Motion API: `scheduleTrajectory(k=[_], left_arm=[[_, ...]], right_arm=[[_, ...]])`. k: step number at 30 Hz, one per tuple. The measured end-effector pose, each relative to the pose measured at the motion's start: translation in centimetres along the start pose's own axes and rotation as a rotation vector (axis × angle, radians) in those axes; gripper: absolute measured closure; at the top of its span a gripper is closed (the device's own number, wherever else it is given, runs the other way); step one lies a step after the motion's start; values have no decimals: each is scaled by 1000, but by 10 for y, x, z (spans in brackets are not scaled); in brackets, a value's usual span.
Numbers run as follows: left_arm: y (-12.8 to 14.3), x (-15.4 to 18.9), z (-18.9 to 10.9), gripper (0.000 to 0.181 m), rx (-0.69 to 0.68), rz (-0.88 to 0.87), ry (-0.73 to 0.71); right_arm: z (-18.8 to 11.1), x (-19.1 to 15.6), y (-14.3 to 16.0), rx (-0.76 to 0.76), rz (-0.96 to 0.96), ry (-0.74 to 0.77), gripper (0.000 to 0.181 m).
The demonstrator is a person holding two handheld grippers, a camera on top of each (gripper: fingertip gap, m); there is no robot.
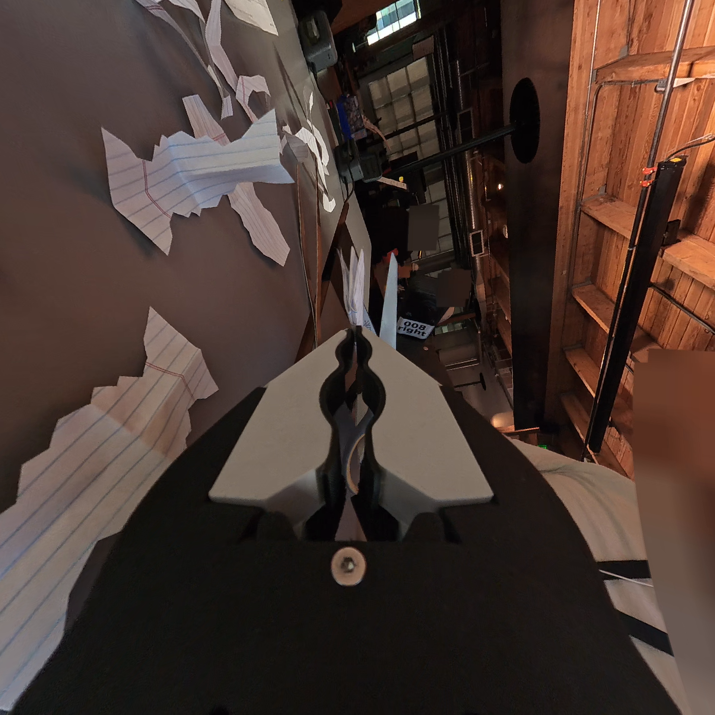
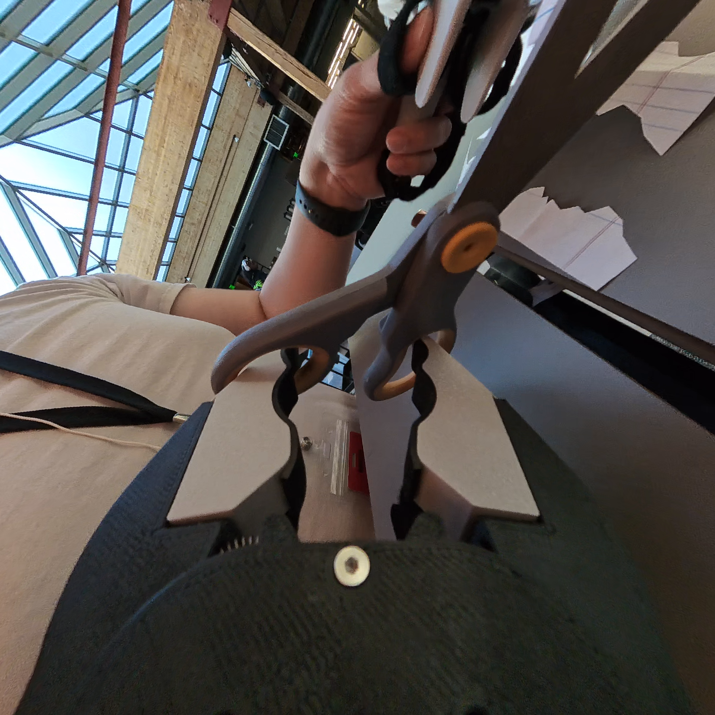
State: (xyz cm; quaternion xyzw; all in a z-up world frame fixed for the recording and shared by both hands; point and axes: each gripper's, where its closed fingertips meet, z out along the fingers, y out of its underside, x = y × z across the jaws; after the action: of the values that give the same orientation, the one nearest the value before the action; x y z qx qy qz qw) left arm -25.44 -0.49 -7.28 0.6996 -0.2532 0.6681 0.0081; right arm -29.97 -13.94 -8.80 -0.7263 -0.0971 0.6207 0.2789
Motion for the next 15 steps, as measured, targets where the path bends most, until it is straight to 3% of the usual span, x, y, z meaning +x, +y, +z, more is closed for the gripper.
scheduleTrajectory(k=[7, 15], left_arm=[[-13, 10, -6, 181, -63, 21, -18], [-14, 7, -2, 181, -93, -20, -10]], right_arm=[[2, -4, 29, -145, 2, 41, 127], [8, -6, 32, -204, -19, 37, 130]])
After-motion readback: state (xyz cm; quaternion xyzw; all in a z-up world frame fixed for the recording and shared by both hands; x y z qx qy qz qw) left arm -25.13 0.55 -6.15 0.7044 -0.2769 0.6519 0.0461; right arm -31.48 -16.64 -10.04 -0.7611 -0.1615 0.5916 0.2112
